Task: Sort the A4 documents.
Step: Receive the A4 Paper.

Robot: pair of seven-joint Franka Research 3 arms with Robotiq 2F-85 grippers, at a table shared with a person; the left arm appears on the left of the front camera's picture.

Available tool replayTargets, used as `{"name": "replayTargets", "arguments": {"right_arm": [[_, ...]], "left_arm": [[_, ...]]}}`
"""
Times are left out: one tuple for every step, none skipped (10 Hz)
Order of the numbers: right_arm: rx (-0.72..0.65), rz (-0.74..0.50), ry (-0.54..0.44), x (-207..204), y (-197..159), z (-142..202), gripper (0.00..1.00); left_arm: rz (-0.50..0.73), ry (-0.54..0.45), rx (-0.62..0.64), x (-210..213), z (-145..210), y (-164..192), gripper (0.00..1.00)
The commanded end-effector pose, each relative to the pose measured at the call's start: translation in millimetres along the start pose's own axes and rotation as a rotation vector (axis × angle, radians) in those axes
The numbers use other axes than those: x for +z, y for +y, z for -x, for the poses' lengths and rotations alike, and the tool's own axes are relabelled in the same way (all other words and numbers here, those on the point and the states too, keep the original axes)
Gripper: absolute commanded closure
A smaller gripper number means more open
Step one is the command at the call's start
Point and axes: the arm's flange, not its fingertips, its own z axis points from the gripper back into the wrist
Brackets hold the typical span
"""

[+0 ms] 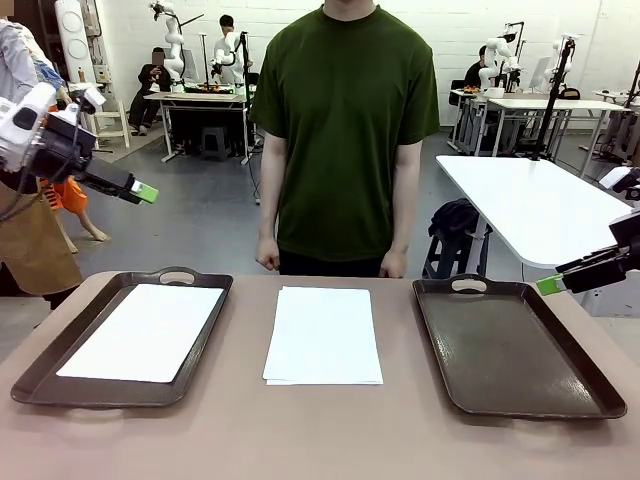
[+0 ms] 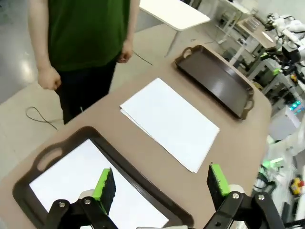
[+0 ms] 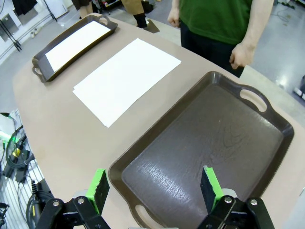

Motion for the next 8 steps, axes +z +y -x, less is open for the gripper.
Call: {"name": "replayTargets", "arguments": {"right_arm": [[0.007, -0.018, -0.023, -3, -4, -1, 0.0], [0.007, -0.018, -0.023, -3, -4, -1, 0.0], [0.007, -0.018, -0.023, -3, -4, -1, 0.0], [0.007, -0.018, -0.023, -3, -4, -1, 0.0], [0.007, -0.018, -0.023, -3, -4, -1, 0.0], [0.007, -0.018, -0.023, -3, -4, -1, 0.0], [0.007, -0.018, -0.023, -3, -4, -1, 0.0], [0.007, -0.018, -0.023, -3, -4, -1, 0.0]], "left_arm": [[-0.119, -0.044, -0.059, -31, 0, -15, 0.0], [-0.128, 0.001, -0.089, -44, 0, -24, 0.0], [-0.082, 0.067, -0.121, -57, 2, -33, 0.0], [-0.032, 0.092, -0.133, -59, 4, -41, 0.0], [0.023, 0.111, -0.12, -53, 6, -44, 0.0], [0.057, 0.12, -0.106, -47, 8, -47, 0.0], [0.06, 0.131, -0.093, -48, 8, -48, 0.0], [0.057, 0.132, -0.067, -49, 8, -49, 0.0]]}}
